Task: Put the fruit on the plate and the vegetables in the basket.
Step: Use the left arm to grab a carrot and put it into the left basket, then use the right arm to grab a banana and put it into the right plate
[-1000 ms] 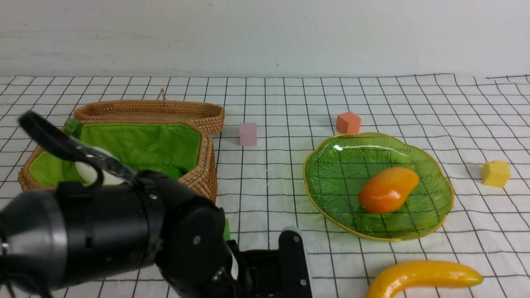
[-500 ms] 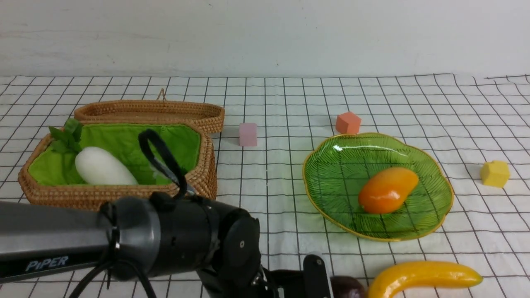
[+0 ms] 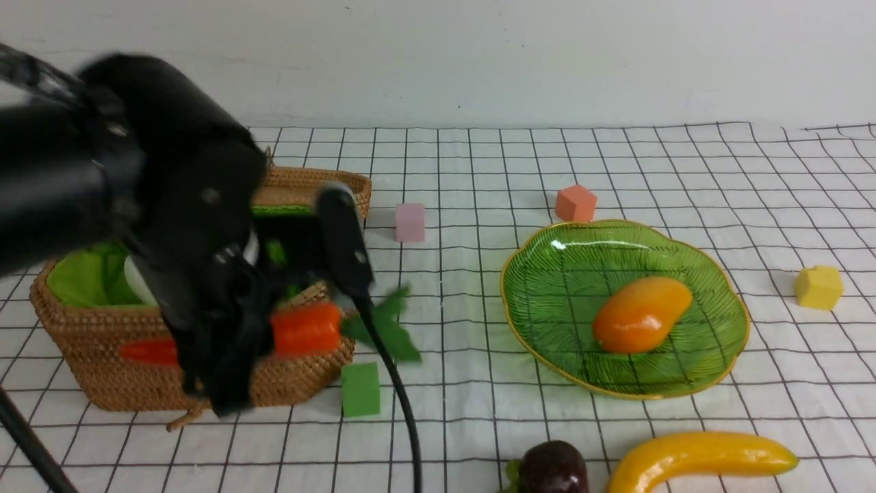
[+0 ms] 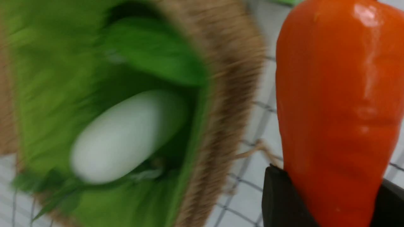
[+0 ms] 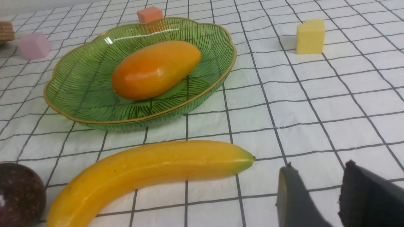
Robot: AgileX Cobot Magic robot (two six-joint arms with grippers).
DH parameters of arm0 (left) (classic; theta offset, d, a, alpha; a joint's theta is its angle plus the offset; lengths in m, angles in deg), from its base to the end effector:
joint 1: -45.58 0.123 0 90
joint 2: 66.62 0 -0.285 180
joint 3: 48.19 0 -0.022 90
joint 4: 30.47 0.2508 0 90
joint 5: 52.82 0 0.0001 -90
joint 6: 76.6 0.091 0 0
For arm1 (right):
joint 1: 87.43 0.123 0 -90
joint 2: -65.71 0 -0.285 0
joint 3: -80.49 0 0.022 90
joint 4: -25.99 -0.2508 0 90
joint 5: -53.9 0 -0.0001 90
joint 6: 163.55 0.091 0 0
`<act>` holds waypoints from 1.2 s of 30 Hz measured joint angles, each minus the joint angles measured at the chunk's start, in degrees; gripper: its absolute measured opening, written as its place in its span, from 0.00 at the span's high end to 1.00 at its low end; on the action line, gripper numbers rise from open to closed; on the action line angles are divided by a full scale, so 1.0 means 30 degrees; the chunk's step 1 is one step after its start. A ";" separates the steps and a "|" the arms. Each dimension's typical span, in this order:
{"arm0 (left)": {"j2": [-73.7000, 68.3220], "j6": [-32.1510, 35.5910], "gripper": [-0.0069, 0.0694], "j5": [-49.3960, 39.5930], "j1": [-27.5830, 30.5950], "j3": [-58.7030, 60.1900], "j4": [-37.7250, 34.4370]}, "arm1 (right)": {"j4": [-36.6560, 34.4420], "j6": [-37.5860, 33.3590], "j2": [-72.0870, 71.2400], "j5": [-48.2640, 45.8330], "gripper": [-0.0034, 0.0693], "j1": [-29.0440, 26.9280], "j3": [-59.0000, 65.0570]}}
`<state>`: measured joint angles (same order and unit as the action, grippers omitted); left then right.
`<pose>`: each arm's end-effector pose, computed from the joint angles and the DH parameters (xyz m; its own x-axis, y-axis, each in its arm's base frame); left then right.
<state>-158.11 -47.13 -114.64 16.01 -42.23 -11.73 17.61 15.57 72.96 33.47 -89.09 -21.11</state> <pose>0.2664 -0.1215 0.3163 -0.3928 0.9104 -0.1298 0.8004 0.4080 0.4393 0.0532 0.0031 0.1750 -0.2739 0.1293 -0.9530 0.0134 0.9913 0.1307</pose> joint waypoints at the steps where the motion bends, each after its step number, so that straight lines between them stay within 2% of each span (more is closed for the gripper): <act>1: 0.0222 -0.0122 0.58 0.0641 0.1094 -0.0251 0.0228 | 0.0000 0.0000 0.0000 0.0000 0.62 0.0000 0.0000; 4: 0.0181 -0.0184 0.58 0.2445 0.3530 -0.0383 0.0514 | 0.0000 0.0000 0.0000 0.0000 0.62 0.0000 0.0000; 9: -0.0974 0.0477 0.57 0.5234 0.4983 -0.0383 0.0981 | 0.0000 0.0000 0.0000 0.0000 0.62 0.0000 0.0000; 12: -0.1547 0.0568 0.41 0.6092 0.4929 -0.0383 0.1240 | 0.0000 0.0000 0.0000 0.0000 0.62 0.0000 0.0000; 14: -0.1665 0.0282 0.21 0.6111 0.4881 -0.0383 0.1097 | 0.0000 0.0000 0.0000 0.0000 0.62 0.0000 0.0000; 15: -0.1665 0.0236 0.20 0.6111 0.4883 -0.0383 0.1074 | 0.0000 0.0000 0.0000 0.0000 0.62 0.0000 0.0000; 16: -0.1642 -0.0091 0.09 0.5935 0.4883 -0.0383 0.0937 | 0.0000 0.0000 0.0000 0.0000 0.62 0.0000 0.0000; 18: -0.1364 -0.0183 0.05 0.5563 0.4883 -0.0383 0.0743 | 0.0000 0.0000 0.0000 0.0000 0.62 0.0000 0.0000; 21: -0.0186 -0.0422 0.04 0.4587 0.4883 -0.0383 0.0036 | 0.0000 0.0000 0.0000 0.0000 0.62 0.0000 0.0000; 24: 0.1173 -0.1295 0.10 0.3104 0.4883 -0.0383 -0.1352 | 0.0000 0.0000 0.0000 0.0000 0.62 0.0000 0.0000; 27: 0.4408 -0.2246 0.30 -0.0484 0.4883 -0.0383 -0.3163 | 0.0000 0.0000 0.0000 0.0000 0.62 0.0000 0.0000; 29: 0.6383 -0.2937 0.50 -0.2455 0.4883 -0.0319 -0.3616 | 0.0000 0.0000 0.0000 0.0000 0.62 0.0000 0.0000; 31: 0.7690 -0.3765 0.62 -0.2814 0.4883 -0.0088 -0.3728 | 0.0000 0.0000 0.0000 0.0000 0.62 0.0000 0.0000; 33: 1.0741 -0.5870 0.86 -0.3111 0.4883 0.0992 -0.4460 | 0.0000 0.0000 0.0000 0.0000 0.62 0.0000 0.0000; 34: 1.1954 -0.6699 0.91 -0.3168 0.4883 0.1632 -0.4943 | 0.0000 0.0000 0.0000 0.0000 0.62 0.0000 0.0000; 35: 1.2195 -0.6699 0.91 -0.3168 0.4883 0.1771 -0.5044 | 0.0000 0.0000 0.0000 0.0000 0.62 0.0000 0.0000; 36: 1.3940 -0.8130 0.93 -0.3195 0.4883 0.2910 -0.5793 | 0.0000 0.0000 0.0000 0.0000 0.62 0.0000 0.0000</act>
<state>-116.29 -71.52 -124.23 30.66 -33.50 -29.11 17.61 15.57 72.96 33.47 -89.09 -21.11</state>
